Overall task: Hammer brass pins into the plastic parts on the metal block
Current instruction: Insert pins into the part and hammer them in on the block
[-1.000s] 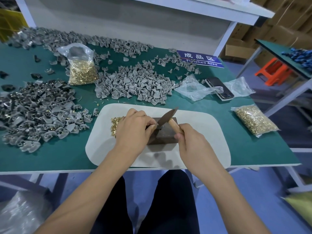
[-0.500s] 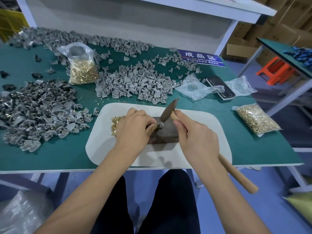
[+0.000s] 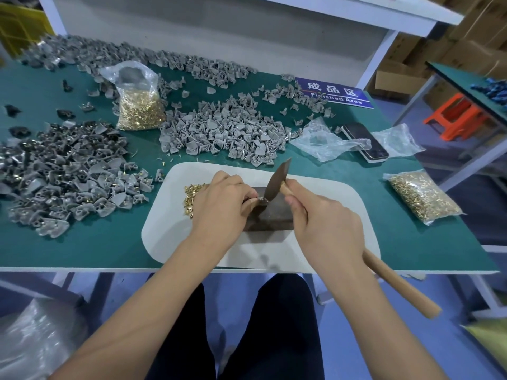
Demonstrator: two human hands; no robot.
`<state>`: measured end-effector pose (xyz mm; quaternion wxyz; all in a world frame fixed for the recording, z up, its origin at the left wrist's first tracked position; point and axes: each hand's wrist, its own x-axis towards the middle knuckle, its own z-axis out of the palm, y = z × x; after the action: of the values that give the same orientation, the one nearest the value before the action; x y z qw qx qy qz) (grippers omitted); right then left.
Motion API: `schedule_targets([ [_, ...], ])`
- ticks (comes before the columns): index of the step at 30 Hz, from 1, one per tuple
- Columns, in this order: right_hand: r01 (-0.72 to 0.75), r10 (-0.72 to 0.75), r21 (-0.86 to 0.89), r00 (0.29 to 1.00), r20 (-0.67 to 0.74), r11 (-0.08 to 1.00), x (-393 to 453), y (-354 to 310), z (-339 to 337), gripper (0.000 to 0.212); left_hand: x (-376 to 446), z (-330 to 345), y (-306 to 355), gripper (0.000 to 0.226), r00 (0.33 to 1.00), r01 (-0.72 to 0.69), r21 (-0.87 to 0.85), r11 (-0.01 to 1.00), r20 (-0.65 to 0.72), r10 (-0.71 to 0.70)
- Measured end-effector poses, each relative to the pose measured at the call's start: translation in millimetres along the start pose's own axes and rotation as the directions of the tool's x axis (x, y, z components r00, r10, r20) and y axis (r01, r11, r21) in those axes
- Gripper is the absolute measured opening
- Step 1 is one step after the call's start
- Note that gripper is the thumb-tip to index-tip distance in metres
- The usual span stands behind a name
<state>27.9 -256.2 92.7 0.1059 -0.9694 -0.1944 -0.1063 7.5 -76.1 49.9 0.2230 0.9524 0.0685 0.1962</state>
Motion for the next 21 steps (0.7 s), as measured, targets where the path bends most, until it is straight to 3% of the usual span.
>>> schedule_targets([
  [3, 0.001, 0.006, 0.093, 0.997, -0.077, 0.996, -3.9, -4.1, -1.7, 0.039, -0.2, 0.5, -0.3, 0.007, 1.000, 0.000, 0.011, 1.000, -0.004, 0.000],
  [6, 0.036, -0.036, 0.015, 0.999, 0.031, 0.999, -1.1, -5.0, -1.6, 0.036, 0.2, 0.9, 0.0, 0.007, 1.000, 0.006, 0.009, 1.000, -0.006, -0.006],
  [11, -0.015, 0.041, 0.148, 0.984, -0.171, 0.989, -4.5, -6.8, -5.1, 0.035, -0.1, 1.0, 1.5, 0.007, 1.000, 0.011, -0.002, 1.000, -0.021, -0.011],
  [14, -0.005, 0.005, 0.035, 1.000, -0.003, 0.999, -5.8, -6.5, 0.4, 0.036, -0.4, 1.0, 1.1, 0.006, 1.000, -0.003, 0.001, 1.000, -0.023, 0.003],
  [19, -0.019, 0.039, 0.151, 0.991, -0.131, 0.988, -6.5, -4.3, -3.3, 0.035, 1.0, 1.6, 0.5, 0.010, 0.999, 0.001, 0.018, 1.000, -0.035, -0.001],
  [21, 0.001, 0.001, 0.078, 1.000, -0.028, 0.997, -4.7, -5.4, -0.4, 0.036, 1.1, 1.8, 0.3, 0.009, 0.999, -0.003, 0.027, 1.000, -0.038, 0.004],
])
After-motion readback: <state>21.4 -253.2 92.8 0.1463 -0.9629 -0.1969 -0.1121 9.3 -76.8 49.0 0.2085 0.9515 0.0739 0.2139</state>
